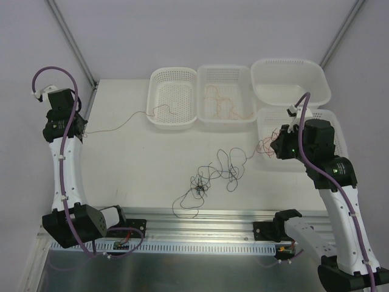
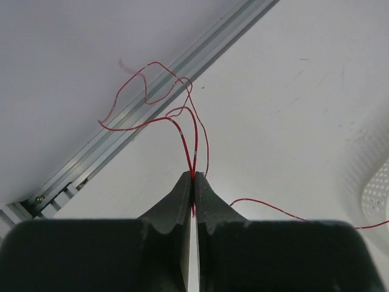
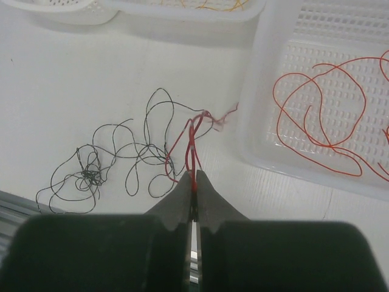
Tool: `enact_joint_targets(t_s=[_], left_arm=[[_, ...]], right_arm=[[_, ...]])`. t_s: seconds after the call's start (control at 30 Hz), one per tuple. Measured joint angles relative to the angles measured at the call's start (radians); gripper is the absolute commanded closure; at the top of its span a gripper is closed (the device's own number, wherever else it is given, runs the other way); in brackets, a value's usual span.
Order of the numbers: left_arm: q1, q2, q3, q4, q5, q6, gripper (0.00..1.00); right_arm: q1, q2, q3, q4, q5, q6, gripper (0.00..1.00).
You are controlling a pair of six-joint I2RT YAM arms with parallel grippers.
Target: Untangle the cables
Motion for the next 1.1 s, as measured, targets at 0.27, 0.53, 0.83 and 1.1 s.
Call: enact_joint_targets(t_s=[0.27,0.53,0.83,1.1], left_arm=[[0.061,0.003,0.000,0.000,0.186,0.012,1.00],[0.060,-0.026,0.070,0.010,0.513,0.027,1.00],[-0.040,-0.010,0.355,0.055,0.737,-0.015,0.98],[-0.205,0.161,0.577,0.123,0.753,-0.046,0.98]], right_arm=[[-0.007,0.032,-0.006,0.010,-0.125,0.009,0.99],[0.048,0.128,-0.130,0.062,-0.207,0.060,0.99],[0.200,0.224,-0.265,0.150,-0.188,0.135,0.99],[0.226,0.213,-0.268,0.167,-0.153,0.143,0.99]])
